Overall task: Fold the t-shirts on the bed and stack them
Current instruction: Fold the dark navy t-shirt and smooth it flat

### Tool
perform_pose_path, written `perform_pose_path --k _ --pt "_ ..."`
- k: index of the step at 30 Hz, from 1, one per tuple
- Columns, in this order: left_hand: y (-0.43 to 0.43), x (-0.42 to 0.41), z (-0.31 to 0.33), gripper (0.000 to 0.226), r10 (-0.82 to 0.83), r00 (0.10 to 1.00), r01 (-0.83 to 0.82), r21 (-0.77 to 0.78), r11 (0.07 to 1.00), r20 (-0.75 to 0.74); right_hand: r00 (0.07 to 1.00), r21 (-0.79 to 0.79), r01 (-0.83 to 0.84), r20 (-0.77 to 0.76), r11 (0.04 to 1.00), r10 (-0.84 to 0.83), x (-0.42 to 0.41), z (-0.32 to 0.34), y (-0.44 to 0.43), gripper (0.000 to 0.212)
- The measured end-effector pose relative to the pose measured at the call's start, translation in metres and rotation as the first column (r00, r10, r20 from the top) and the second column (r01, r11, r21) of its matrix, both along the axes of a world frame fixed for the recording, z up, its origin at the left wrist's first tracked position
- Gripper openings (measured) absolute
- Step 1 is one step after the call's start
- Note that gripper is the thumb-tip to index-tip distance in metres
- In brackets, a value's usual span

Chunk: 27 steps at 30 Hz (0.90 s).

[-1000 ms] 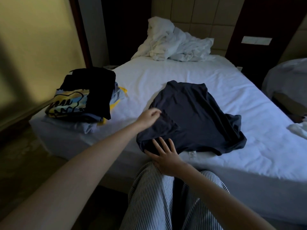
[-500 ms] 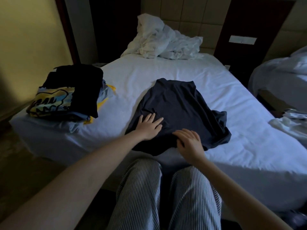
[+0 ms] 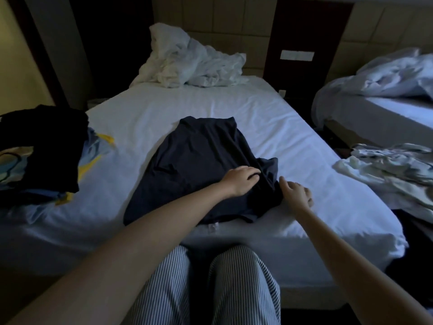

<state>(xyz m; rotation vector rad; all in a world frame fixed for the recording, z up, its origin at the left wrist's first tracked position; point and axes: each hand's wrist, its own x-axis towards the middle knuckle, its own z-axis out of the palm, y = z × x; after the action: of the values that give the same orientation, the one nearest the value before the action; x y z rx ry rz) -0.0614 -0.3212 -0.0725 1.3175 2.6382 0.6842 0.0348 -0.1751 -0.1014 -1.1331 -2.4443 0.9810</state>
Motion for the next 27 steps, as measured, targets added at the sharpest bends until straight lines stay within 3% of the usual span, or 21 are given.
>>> perform_pose_path --k 3,5,9,11,14,19,21,24,26,27 --pt "0.020 -0.004 -0.015 0.046 -0.015 1.000 0.015 -0.121 0.993 0.000 0.994 0.035 -0.100 0.048 0.994 0.098 -0.021 -0.003 0.009 0.035" --pt "0.021 -0.004 -0.031 0.049 -0.016 1.000 0.014 -0.236 0.972 -0.008 0.996 0.048 -0.073 0.051 0.996 0.071 -0.026 -0.007 0.010 0.028" --pt "0.019 -0.003 -0.048 0.050 -0.034 0.997 0.012 -0.287 0.958 -0.070 0.941 0.074 0.324 -0.131 0.943 -0.313 0.011 -0.016 0.021 0.028" --pt "0.020 -0.005 -0.044 0.049 -0.046 0.998 0.029 -0.313 0.949 -0.049 0.905 0.068 0.411 -0.150 0.909 -0.398 0.035 -0.021 0.025 0.028" --pt "0.033 -0.010 -0.029 0.044 -0.003 1.000 -0.005 -0.285 0.958 -0.029 0.950 0.112 0.308 -0.086 0.945 -0.299 0.043 -0.024 0.027 0.027" --pt "0.085 -0.025 0.005 0.031 0.066 0.997 -0.066 -0.009 0.998 -0.028 0.974 0.114 0.217 -0.088 0.970 -0.207 0.038 -0.021 0.024 0.033" --pt "0.107 -0.030 0.013 0.036 0.108 0.994 -0.107 -0.088 0.990 0.006 0.980 0.144 0.175 -0.122 0.974 -0.158 0.041 -0.028 0.024 0.026" --pt "0.129 -0.035 0.016 0.033 0.094 0.995 -0.101 -0.406 0.908 -0.037 0.971 0.136 0.191 -0.174 0.972 -0.166 0.043 -0.032 0.023 0.018" --pt "0.138 -0.039 0.021 0.008 0.004 0.999 0.013 -0.405 0.914 0.041 0.941 0.072 0.230 -0.270 0.970 -0.203 0.043 -0.033 0.022 0.010" --pt "0.144 -0.042 0.025 0.006 -0.085 0.990 0.118 -0.330 0.937 0.114 0.924 0.039 0.244 -0.313 0.969 -0.220 0.043 -0.035 0.021 0.007"
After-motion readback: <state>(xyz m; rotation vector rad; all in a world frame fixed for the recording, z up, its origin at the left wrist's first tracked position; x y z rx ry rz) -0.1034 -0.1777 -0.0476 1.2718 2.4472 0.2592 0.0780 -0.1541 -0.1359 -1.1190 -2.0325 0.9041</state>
